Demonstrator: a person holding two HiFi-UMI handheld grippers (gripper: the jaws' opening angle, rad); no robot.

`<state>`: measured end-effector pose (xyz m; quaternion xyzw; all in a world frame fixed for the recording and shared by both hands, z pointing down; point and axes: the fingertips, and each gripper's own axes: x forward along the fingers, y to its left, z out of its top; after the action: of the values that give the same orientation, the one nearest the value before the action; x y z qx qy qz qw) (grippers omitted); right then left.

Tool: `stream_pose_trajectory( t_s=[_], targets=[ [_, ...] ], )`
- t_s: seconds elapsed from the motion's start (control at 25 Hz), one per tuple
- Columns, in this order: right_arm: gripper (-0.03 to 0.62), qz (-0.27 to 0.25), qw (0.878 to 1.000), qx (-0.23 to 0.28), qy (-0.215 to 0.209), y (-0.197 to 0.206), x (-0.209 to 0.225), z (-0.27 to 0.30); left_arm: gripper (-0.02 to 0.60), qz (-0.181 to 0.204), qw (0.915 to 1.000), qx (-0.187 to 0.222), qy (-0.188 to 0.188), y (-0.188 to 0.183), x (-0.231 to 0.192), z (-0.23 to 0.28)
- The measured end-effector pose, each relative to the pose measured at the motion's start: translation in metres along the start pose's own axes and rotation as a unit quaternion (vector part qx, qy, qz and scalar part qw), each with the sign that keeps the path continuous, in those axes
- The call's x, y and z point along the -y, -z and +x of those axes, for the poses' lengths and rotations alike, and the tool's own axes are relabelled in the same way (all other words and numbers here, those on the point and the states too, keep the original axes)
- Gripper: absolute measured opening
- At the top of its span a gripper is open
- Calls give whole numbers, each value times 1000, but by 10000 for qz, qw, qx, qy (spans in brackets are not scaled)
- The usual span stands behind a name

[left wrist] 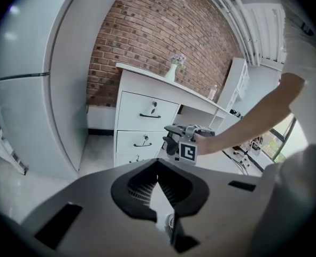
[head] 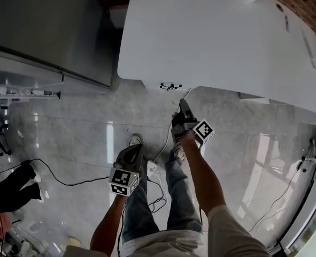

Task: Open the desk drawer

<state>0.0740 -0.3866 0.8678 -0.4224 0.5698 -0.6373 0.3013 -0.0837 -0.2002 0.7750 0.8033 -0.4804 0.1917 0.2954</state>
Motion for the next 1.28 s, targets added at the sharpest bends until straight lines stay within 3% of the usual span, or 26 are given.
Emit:
stream_pose_trajectory(
  t_s=[0.16,0.48,0.56,0.64,0.76,1.28],
  targets=[
    [189,-46,9998,109,-168,-17,-17,41,11,-61,9998,60,-176,-3,-12,-11],
    [187,436,9954,504,-682,-37,-39,85,11,-138,9993,-27,-348,2,-26,-14],
    [154,453,9938,565,-846,-39,-43,85,11,-149,9993,-39,-353,2,-27,-14],
    [65,376,9932,568,-943,-39,-46,84,11,-163,9992,-42,-366,2,-29,-14],
    [38,222,9934,536,-990,-39,-50,85,11,-167,9992,-38,-354,1,-30,-12],
    [37,252,9952,458,-823,-21,-47,60,11,-139,9998,-34,-113,-6,-11,-1]
  ],
)
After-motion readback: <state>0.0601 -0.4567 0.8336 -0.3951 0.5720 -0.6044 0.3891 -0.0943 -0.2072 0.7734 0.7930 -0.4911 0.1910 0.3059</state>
